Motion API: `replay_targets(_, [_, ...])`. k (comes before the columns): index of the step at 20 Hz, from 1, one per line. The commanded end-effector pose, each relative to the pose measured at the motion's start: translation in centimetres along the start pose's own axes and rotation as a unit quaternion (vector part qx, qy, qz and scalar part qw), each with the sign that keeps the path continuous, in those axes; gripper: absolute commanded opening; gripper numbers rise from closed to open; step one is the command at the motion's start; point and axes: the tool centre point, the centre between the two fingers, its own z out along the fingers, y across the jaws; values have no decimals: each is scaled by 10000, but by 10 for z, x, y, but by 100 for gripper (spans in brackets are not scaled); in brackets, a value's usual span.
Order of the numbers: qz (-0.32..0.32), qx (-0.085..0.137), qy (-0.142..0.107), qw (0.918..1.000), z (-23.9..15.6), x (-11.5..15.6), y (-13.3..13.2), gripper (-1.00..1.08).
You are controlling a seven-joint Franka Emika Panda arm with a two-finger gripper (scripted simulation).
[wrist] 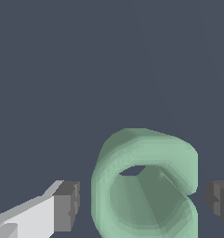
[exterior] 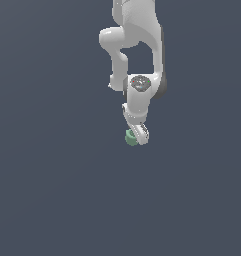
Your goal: Pick up the object and move it to a goal position.
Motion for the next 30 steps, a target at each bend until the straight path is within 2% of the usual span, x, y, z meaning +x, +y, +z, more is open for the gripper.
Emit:
replay_targets(1, [6, -1, 0, 10000, 11, 0, 0, 100])
replay_targets(7, [8, 0, -1, 10000, 22, 0, 0, 100])
replay_targets(8, [8, 0, -1, 10000, 22, 0, 0, -100])
replay_targets(21, [8, 10, -1, 10000, 18, 1, 0, -100])
replay_targets(30, [10, 10, -5, 10000, -15, 24, 10, -100])
